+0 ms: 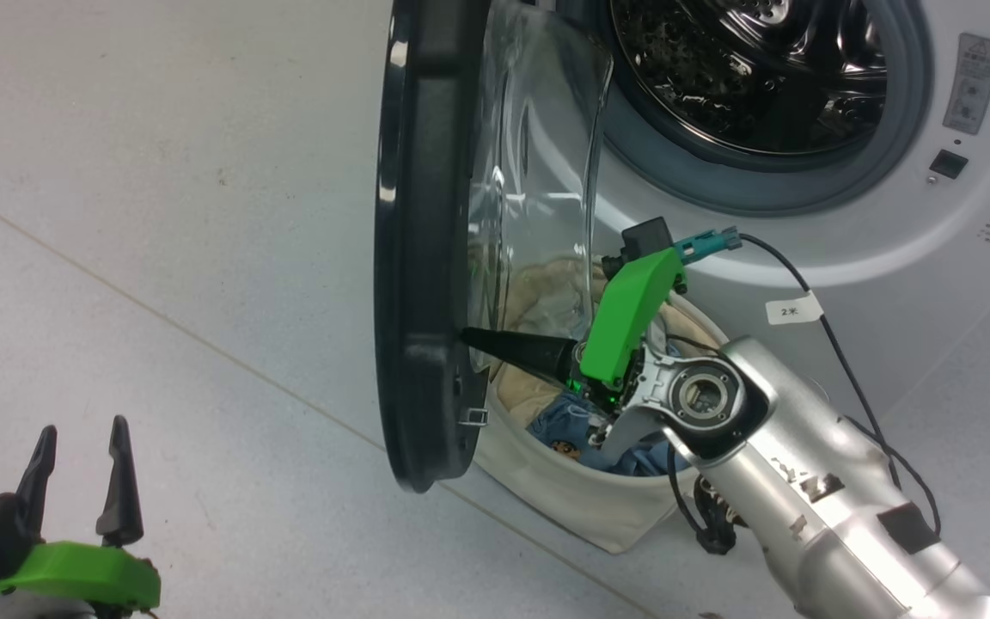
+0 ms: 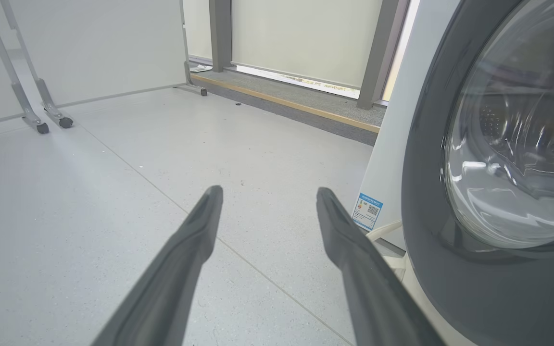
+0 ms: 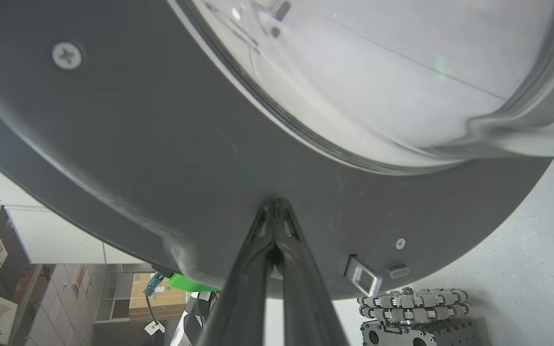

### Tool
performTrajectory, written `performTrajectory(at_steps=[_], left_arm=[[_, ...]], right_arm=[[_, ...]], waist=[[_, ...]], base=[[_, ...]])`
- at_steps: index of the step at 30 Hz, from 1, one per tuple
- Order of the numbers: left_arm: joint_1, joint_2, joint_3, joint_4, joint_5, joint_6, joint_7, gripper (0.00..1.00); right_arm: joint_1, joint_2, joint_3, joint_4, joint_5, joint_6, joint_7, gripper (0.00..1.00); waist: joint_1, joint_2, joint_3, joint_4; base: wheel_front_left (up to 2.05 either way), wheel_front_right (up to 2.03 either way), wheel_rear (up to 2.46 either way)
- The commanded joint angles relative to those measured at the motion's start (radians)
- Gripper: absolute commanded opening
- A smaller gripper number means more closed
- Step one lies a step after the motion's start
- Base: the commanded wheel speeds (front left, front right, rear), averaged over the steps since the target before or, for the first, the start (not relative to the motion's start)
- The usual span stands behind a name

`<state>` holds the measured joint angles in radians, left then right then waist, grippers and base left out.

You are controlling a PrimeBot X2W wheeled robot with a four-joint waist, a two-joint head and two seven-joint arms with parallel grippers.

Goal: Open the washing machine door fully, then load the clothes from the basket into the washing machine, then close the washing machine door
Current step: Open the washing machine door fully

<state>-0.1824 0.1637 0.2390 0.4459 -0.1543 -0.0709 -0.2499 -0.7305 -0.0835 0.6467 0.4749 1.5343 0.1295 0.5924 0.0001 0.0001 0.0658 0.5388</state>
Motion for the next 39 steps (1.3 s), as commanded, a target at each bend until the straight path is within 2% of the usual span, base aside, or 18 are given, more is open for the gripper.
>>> performTrajectory(at_steps=[1,9,25,26,27,33,35,39], left_arm=[[-0.016,0.037,0.034,-0.038,-0.008,0.004,-0.012,1.0],[-0.017,0.04,0.029,-0.039,-0.009,0.005,-0.012,1.0],[-0.018,0.053,0.026,-0.079,-0.015,-0.003,-0.012,1.0],[-0.017,0.054,0.025,-0.079,-0.014,-0.002,-0.012,1.0],[-0.017,0.055,0.024,-0.077,-0.014,-0.002,-0.012,1.0],[-0.021,0.062,0.01,-0.066,-0.012,-0.004,-0.012,1.0],[-0.023,0.065,0.004,-0.062,-0.011,-0.006,-0.012,1.0],[-0.029,0.074,-0.011,-0.053,-0.009,-0.011,-0.007,1.0]], right_arm=[[-0.046,0.033,0.024,-0.041,0.027,0.001,-0.013,0.0],[-0.051,0.033,0.067,-0.043,0.066,0.001,-0.048,0.0],[-0.038,0.027,0.065,-0.051,0.05,0.001,-0.092,0.0],[-0.033,0.023,0.063,-0.052,0.046,0.001,-0.098,0.43],[-0.027,0.018,0.061,-0.056,0.042,0.001,-0.105,0.99],[0.03,-0.044,0.041,-0.12,-0.009,0.001,-0.192,1.0],[0.058,-0.075,0.023,-0.164,-0.041,0.001,-0.257,1.0],[0.127,-0.164,0.01,-0.246,-0.177,0.001,-0.437,1.0]], waist=[[-0.0001,-0.0001,0.002,0.002],[-0.0001,-0.0001,-0.007,-0.003],[-0.0001,-0.0001,-0.014,-0.008],[-0.0001,-0.0001,-0.017,-0.009],[-0.0001,-0.0001,-0.02,-0.011],[-0.0001,-0.0001,-0.044,-0.022],[-0.0001,-0.0001,-0.052,-0.027],[-0.0001,-0.0001,-0.071,-0.037]], base=[[0.0,0.0,0.0],[0.0,0.0,0.0],[0.0,0.0,0.0],[0.0,0.0,0.0],[0.0,0.0,0.0],[0.0,0.0,0.0],[0.0,0.0,0.0],[0.0,0.0,0.0]])
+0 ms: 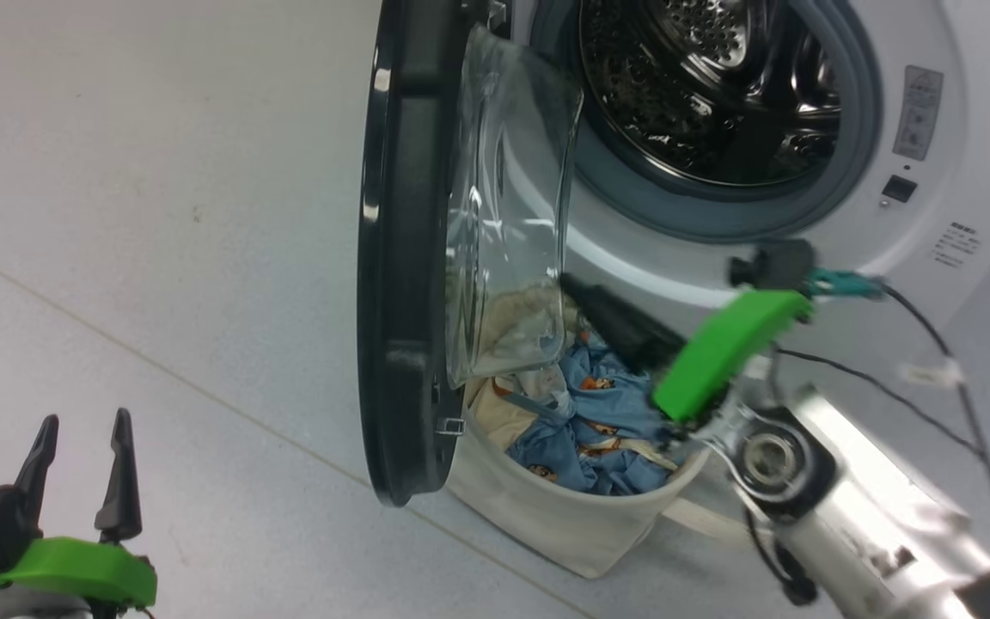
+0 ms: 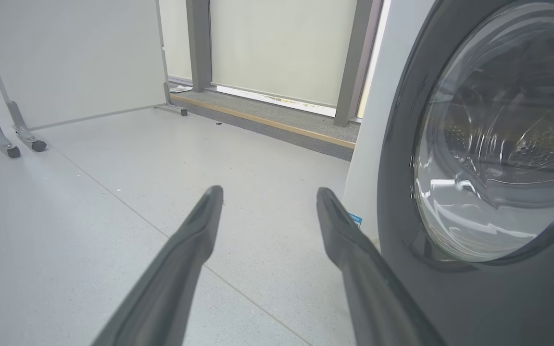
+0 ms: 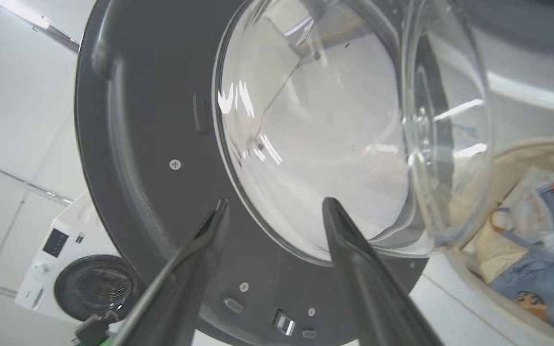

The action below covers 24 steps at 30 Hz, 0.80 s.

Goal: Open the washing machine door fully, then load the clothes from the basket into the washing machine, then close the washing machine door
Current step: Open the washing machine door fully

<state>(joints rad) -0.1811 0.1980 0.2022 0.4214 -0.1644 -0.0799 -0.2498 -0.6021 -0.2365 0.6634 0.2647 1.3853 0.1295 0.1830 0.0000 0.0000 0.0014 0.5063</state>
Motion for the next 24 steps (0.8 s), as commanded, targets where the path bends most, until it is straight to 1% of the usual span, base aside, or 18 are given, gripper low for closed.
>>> performTrajectory(at_steps=[1,3,6,7,10,14,19,22,24], left_arm=[[-0.031,0.042,0.022,-0.026,0.002,-0.003,-0.006,1.0],[-0.032,0.048,0.018,-0.022,0.002,-0.005,-0.004,1.0],[-0.032,0.053,0.018,-0.025,-0.004,-0.006,-0.005,1.0],[-0.032,0.053,0.018,-0.025,-0.004,-0.006,-0.005,1.0],[-0.027,0.053,0.018,-0.029,-0.009,-0.005,-0.006,1.0],[-0.019,0.053,0.018,-0.032,-0.014,-0.002,-0.007,1.0],[-0.011,0.054,0.02,-0.036,-0.022,0.002,-0.008,1.0],[-0.009,0.053,0.018,-0.036,-0.025,0.003,-0.008,1.0],[-0.007,0.053,0.018,-0.034,-0.027,0.006,-0.008,1.0]], right_arm=[[0.016,-0.037,-0.005,-0.047,-0.074,0.001,-0.078,1.0],[0.053,-0.076,-0.009,-0.057,-0.157,0.001,-0.178,1.0],[0.096,-0.128,-0.001,-0.048,-0.312,0.001,-0.315,1.0],[0.096,-0.128,-0.001,-0.048,-0.312,0.001,-0.315,1.0],[0.144,-0.147,-0.022,-0.021,-0.455,0.001,-0.412,1.0],[0.228,-0.128,-0.105,-0.012,-0.629,0.001,-0.443,1.0],[0.343,-0.062,-0.24,-0.076,-0.883,0.001,-0.444,1.0],[0.399,-0.028,-0.287,-0.103,-0.973,0.001,-0.444,1.0],[0.424,-0.012,-0.309,-0.104,-1.002,0.001,-0.445,1.0]], waist=[[0.0,0.0,-0.011,-0.009],[0.0,0.0,-0.017,-0.023],[0.0,0.0,-0.02,-0.048],[0.0,0.0,-0.02,-0.048],[0.0,0.0,-0.025,-0.067],[0.0,0.0,-0.028,-0.083],[0.0,0.0,-0.028,-0.096],[0.0,0.0,-0.031,-0.101],[0.0,0.0,-0.031,-0.104]], base=[[0.0,0.0,0.0],[0.0,0.0,0.0],[0.0,0.0,0.0],[0.0,0.0,0.0],[0.0,0.0,0.0],[0.0,0.0,0.0],[0.0,0.0,0.0],[0.0,0.0,0.0],[0.0,0.0,0.0]])
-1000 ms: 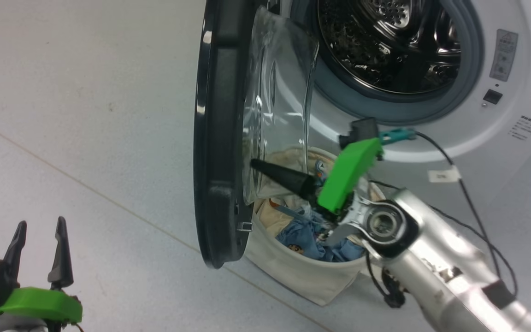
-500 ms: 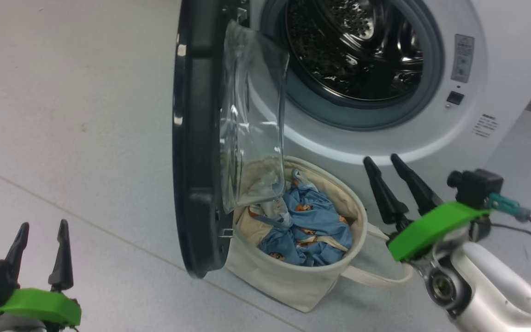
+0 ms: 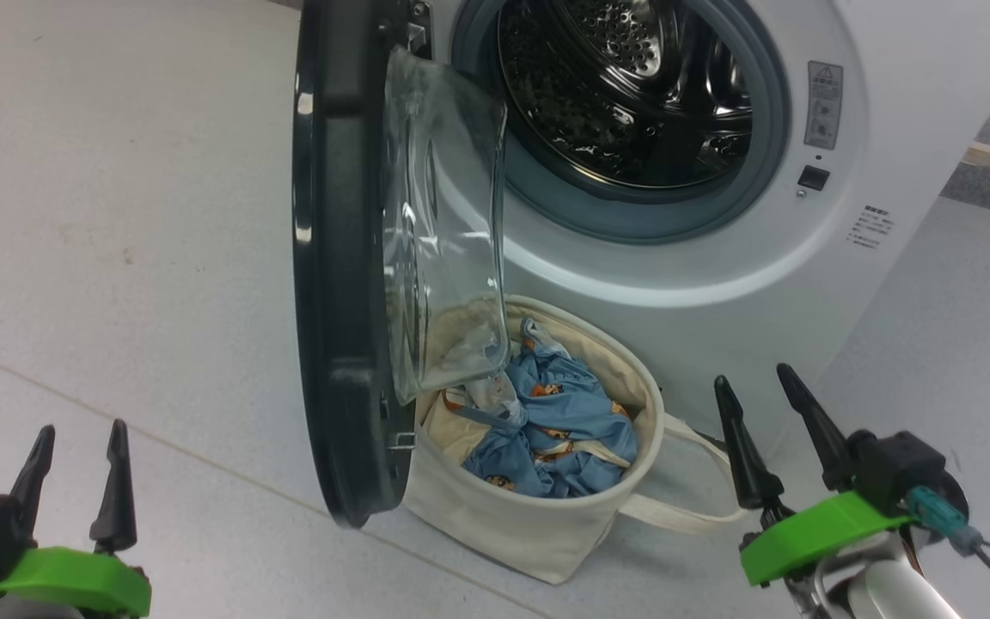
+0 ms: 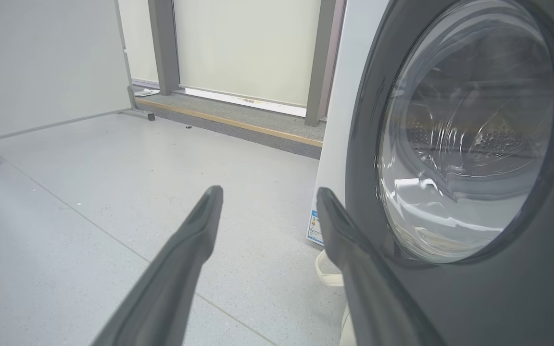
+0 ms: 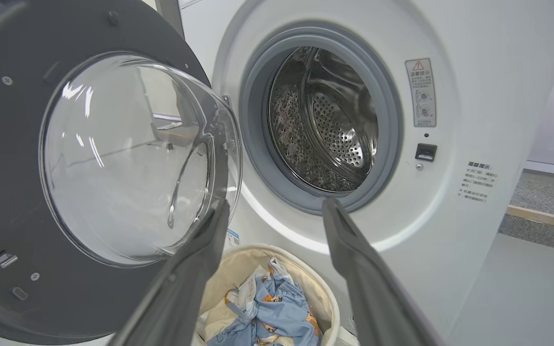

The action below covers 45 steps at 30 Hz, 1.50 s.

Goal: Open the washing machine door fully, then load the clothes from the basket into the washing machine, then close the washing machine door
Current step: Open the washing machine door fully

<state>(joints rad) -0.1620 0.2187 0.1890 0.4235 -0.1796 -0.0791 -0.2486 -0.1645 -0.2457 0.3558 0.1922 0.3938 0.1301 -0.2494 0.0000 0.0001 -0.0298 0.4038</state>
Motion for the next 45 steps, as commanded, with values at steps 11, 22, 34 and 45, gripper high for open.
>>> performTrajectory(at_steps=[11,22,34,45], left_arm=[[-0.033,0.037,0.017,-0.024,-0.018,0.007,-0.011,1.0],[-0.043,0.043,0.01,-0.009,-0.03,0.012,-0.012,1.0],[-0.05,0.041,0.008,0.0,-0.059,0.008,-0.011,0.0],[-0.137,-0.028,-0.05,-0.228,-0.048,-0.001,-0.013,0.0]], right_arm=[[0.008,0.021,-0.022,-0.03,-0.033,0.001,-0.012,1.0],[0.006,0.027,-0.022,-0.023,-0.026,0.001,-0.012,1.0],[0.011,0.044,-0.027,-0.014,-0.022,0.001,-0.012,1.0],[0.0,0.052,-0.03,-0.036,-0.027,0.001,-0.012,1.0]], waist=[[0.0,-0.0001,-0.003,-0.006],[0.0,-0.0001,-0.001,-0.012],[0.0,-0.0001,0.002,-0.024],[0.0,-0.0001,-0.003,-0.068]], base=[[0.0,0.0,0.0],[0.0,0.0,0.0],[0.0,0.0,0.0],[0.0,0.0,0.0]])
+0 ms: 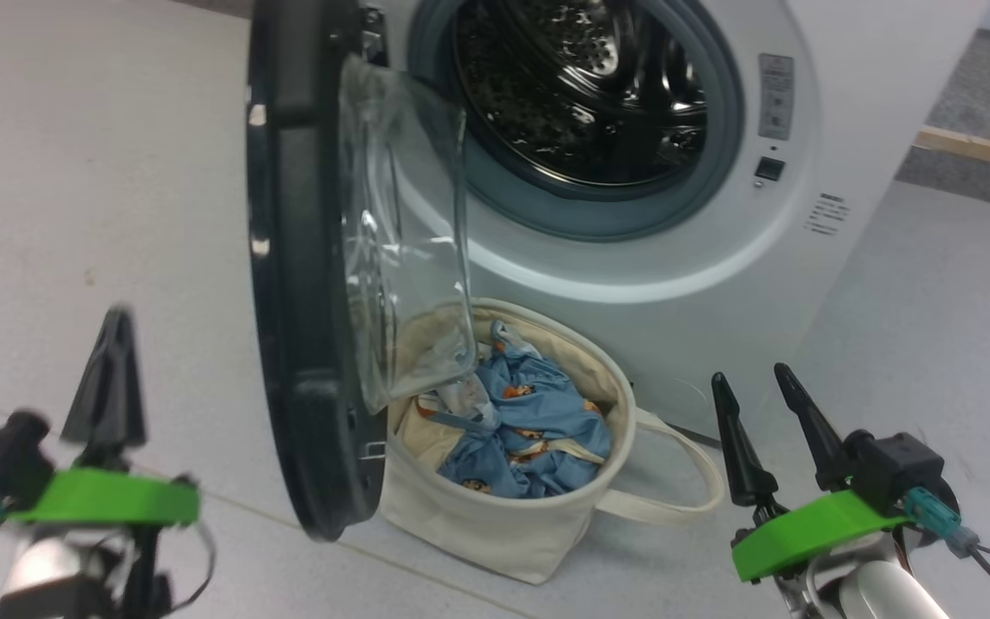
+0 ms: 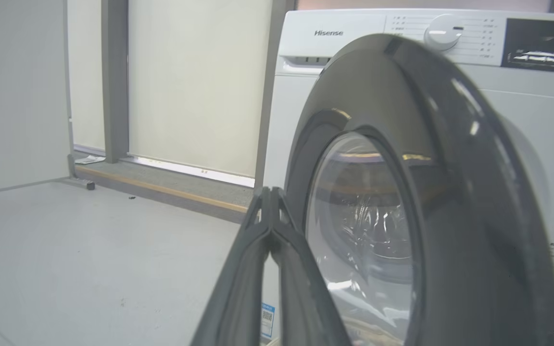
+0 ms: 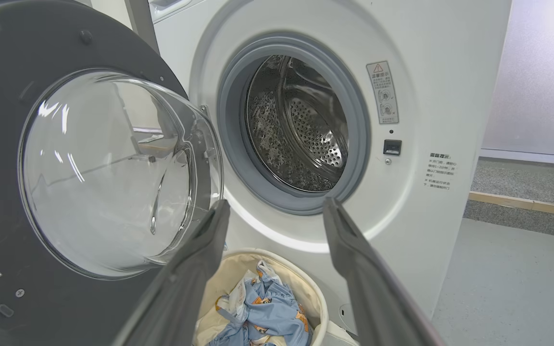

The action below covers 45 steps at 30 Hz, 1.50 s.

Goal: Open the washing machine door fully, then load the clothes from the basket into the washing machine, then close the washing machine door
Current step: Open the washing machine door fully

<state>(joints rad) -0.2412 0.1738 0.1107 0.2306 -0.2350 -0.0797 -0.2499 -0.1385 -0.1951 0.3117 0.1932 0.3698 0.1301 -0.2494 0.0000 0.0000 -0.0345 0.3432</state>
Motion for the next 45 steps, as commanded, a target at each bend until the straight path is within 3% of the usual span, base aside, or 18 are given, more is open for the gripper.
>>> performTrajectory(at_steps=[1,7,12,18,29,45], left_arm=[[-0.065,0.006,0.014,-0.074,0.018,-0.001,-0.012,0.0],[-0.067,-0.051,-0.072,-0.284,0.079,-0.004,-0.012,0.0],[-0.032,-0.078,-0.135,-0.352,0.101,-0.007,-0.012,0.0],[0.023,-0.09,-0.2,-0.222,0.1,-0.01,0.019,0.0],[0.018,-0.077,-0.167,-0.034,0.082,0.023,0.017,0.0],[0.061,-0.065,-0.206,-0.137,0.084,0.02,0.044,0.0]], right_arm=[[-0.027,0.002,0.015,-0.04,-0.005,0.001,-0.012,1.0],[-0.029,0.002,0.017,-0.054,-0.014,0.001,-0.012,1.0],[-0.027,-0.006,0.01,-0.06,-0.011,0.001,-0.012,1.0],[-0.029,-0.009,0.009,-0.061,-0.003,0.001,-0.012,1.0],[-0.034,-0.011,0.008,-0.055,0.0,0.001,-0.012,1.0],[-0.031,0.001,0.006,-0.074,0.001,0.001,-0.012,1.0]], waist=[[0.0,0.0,0.004,-0.015],[0.0,0.0,0.015,-0.068],[0.0,0.0,0.02,-0.093],[0.0,0.0,0.027,-0.112],[0.0,0.0,0.043,-0.103],[0.0,0.0,0.033,-0.037]], base=[[0.0,0.0,0.0],[0.0,0.0,0.0],[0.0,0.0,0.0],[0.0,0.0,0.0],[0.0,0.0,0.0],[0.0,0.0,0.0]])
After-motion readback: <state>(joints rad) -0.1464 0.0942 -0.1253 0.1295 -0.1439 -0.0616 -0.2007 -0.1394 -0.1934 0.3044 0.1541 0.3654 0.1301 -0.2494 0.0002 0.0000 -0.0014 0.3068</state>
